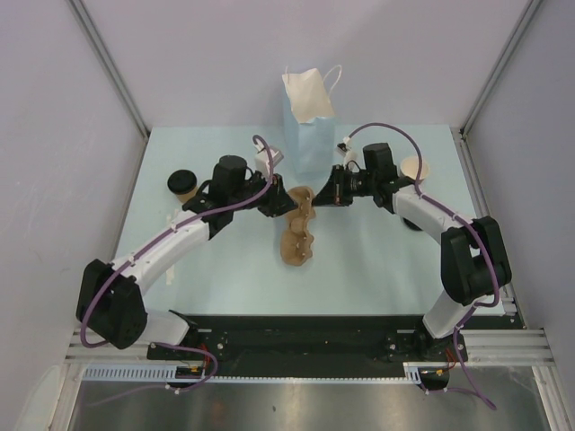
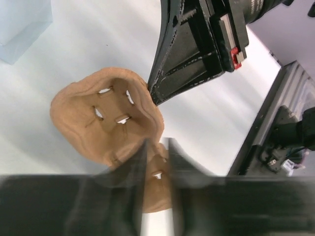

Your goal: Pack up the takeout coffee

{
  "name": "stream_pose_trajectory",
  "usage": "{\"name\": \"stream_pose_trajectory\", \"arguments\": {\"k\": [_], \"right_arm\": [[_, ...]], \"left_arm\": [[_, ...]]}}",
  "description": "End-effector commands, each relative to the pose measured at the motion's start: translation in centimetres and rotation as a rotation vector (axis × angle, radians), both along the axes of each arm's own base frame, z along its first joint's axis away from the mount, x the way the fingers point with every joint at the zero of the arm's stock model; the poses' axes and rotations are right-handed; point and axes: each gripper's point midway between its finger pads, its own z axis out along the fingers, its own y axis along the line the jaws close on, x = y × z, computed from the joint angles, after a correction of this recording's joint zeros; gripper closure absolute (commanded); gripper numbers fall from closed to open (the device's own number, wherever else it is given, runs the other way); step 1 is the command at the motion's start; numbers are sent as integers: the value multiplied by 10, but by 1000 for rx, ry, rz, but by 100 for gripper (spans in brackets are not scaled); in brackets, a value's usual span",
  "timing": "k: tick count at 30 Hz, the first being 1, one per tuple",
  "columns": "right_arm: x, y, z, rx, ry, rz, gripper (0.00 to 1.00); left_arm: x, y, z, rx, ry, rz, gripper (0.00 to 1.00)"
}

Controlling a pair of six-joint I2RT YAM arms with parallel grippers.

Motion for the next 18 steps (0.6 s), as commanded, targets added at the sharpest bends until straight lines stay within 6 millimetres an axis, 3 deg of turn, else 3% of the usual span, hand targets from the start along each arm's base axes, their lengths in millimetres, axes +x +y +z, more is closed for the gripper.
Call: {"name": "stream_pose_trajectory", "arguments": {"k": [1, 3, 8, 18], "right_arm": [[-4, 9, 26, 60, -54, 33, 100], [-6, 11, 29, 74, -46, 39, 100], [-10, 15, 33, 86, -49, 55, 100], [-17, 21, 38, 89, -66, 71, 100]], "left_arm": [[-3, -5, 2, -3, 2, -24, 60], [0, -7, 1, 8, -9, -20, 53], [3, -15, -8, 29, 10, -33, 54], [3, -25, -6, 7, 15, -43, 55]]}}
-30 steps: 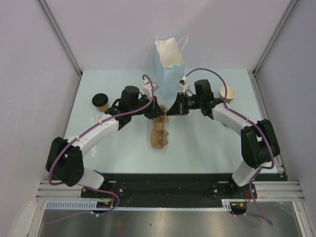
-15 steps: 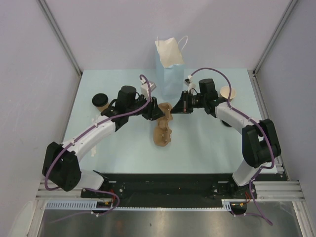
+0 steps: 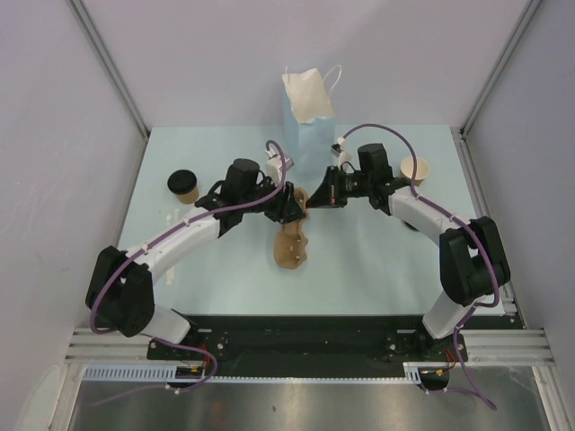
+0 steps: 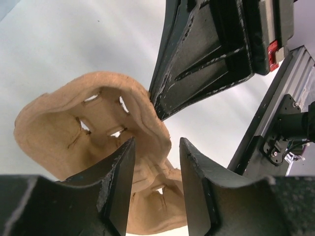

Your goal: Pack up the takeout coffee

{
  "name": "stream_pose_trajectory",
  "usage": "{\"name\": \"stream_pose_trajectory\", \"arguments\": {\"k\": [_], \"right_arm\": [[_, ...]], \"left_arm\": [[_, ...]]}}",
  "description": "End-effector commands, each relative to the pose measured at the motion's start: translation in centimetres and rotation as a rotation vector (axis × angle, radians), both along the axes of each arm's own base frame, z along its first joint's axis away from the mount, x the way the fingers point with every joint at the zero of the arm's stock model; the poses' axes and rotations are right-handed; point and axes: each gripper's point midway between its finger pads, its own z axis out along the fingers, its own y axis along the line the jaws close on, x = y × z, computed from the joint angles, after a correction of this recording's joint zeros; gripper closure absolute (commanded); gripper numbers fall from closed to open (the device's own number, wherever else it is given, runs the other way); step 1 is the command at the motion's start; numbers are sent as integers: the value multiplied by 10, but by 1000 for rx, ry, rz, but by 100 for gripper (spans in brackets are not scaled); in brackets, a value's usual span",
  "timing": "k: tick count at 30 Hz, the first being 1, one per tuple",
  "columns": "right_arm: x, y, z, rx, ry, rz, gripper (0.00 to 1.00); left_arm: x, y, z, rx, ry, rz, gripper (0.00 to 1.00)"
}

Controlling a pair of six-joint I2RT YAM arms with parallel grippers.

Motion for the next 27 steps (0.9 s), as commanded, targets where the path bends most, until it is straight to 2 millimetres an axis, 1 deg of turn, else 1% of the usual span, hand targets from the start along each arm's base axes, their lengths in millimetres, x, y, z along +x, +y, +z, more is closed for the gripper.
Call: {"name": "stream_pose_trajectory", "arguments": {"k": [1, 5, 13, 16, 17, 19, 20, 22, 25, 26, 27], "right_arm": [[-6, 6, 30, 51, -86, 33, 100], [-8, 7, 32, 53, -91, 39, 100], [-10, 7, 35, 61, -88, 43, 100], [-11, 6, 35, 60, -91, 45, 100], [-11, 6, 36, 59, -93, 43, 100], [-12, 6, 35, 55, -96, 46, 100], [-11, 5, 35, 50, -101, 43, 100], [-9, 3, 30, 32, -103, 31, 100], [-5, -3, 22, -5, -113, 14, 100], [-5, -5, 18, -22, -119, 14, 100], [-2, -7, 14, -38, -121, -1, 100]], "left_arm": [[9, -10, 27, -48, -62, -5, 55], [12, -10, 26, -42, -63, 3, 57], [15, -12, 22, -38, -44, 10, 59], [15, -11, 24, -39, -47, 13, 68], [15, -12, 24, -40, -47, 12, 76], [14, -11, 24, -45, -43, 10, 84], [14, -12, 25, -49, -47, 8, 91], [11, -10, 27, -65, -43, 4, 100], [7, -8, 33, -97, -42, 1, 100], [6, -6, 31, -102, -39, 6, 100], [5, -5, 36, -118, -46, 6, 100]]}}
